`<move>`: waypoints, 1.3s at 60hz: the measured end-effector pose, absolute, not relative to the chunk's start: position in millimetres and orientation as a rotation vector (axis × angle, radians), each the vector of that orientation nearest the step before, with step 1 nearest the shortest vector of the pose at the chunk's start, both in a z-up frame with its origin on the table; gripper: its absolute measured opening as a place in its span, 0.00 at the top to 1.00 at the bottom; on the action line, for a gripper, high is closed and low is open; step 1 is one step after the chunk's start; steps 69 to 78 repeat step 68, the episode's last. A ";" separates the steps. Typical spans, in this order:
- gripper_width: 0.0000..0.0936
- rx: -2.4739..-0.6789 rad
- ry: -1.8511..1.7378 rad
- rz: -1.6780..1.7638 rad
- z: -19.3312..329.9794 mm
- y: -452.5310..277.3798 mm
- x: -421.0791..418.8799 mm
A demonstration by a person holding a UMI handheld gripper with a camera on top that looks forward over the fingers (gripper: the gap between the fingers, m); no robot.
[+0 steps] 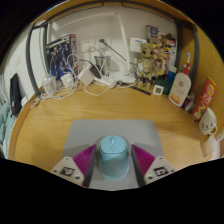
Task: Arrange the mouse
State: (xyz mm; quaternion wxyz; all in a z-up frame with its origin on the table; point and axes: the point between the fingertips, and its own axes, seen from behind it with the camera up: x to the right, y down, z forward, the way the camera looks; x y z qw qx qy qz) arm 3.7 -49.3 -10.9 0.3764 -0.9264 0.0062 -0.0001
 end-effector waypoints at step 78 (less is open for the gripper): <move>0.09 -2.208 0.023 0.036 234.3 -183.2 -8.1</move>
